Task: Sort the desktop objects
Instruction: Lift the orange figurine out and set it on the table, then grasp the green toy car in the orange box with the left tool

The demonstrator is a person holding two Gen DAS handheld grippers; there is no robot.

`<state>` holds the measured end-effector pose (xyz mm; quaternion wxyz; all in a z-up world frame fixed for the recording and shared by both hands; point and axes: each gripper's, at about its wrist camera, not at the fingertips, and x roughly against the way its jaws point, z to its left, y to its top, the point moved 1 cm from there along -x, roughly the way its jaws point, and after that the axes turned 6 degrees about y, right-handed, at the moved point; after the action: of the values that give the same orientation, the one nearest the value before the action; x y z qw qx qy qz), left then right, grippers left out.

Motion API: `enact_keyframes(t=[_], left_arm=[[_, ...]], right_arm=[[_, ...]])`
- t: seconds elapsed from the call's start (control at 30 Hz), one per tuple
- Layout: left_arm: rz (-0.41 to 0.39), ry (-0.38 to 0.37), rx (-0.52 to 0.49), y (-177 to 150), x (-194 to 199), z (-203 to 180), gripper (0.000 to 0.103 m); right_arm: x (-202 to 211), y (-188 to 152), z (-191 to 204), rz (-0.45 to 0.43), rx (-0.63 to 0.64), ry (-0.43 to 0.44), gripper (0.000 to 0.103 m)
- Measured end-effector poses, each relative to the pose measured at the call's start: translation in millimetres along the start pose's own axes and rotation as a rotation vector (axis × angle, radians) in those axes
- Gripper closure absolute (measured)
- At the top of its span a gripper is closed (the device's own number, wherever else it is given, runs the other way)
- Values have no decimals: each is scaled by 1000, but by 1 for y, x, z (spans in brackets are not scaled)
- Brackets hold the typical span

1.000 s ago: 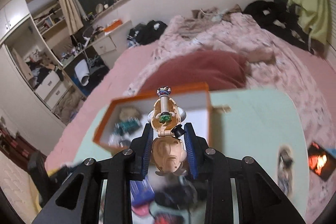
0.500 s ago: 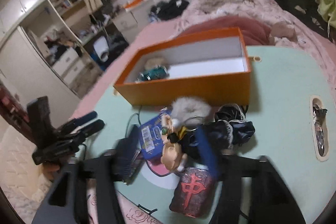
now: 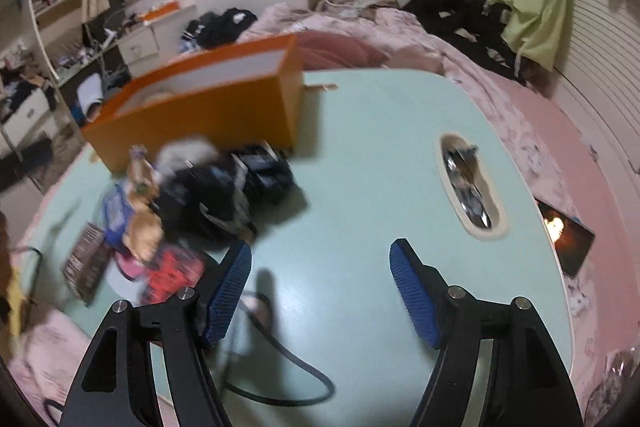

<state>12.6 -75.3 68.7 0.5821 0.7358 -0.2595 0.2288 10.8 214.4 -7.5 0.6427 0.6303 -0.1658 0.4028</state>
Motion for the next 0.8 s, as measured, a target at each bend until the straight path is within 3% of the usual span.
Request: enact_keyframes(t=[0.07, 0.13, 0.27, 0.4, 0.43, 0.5, 0.53, 0.8], left_arm=[[-2, 1, -12, 9, -1, -4, 23], [7, 15, -31, 21, -4, -9, 23], [62, 43, -58, 46, -17, -18, 24], [120, 27, -89, 69, -36, -26, 45], [139, 30, -103, 74, -43, -30, 47], [173, 54, -134, 82, -57, -37, 62], [195, 69, -165, 85, -66, -43, 64], [403, 209, -421, 80, -132, -75, 65]], right_arm=[[-2, -6, 3, -9, 46, -76, 13], [-3, -9, 2, -12, 41, -80, 0], [-4, -13, -1, -15, 32, -88, 0], [-5, -14, -2, -16, 31, -88, 0], [-4, -15, -2, -17, 31, -88, 0], [-5, -14, -2, -16, 31, -88, 0], [-4, -15, -2, -16, 31, -87, 0], [-5, -14, -2, -16, 31, -87, 0]])
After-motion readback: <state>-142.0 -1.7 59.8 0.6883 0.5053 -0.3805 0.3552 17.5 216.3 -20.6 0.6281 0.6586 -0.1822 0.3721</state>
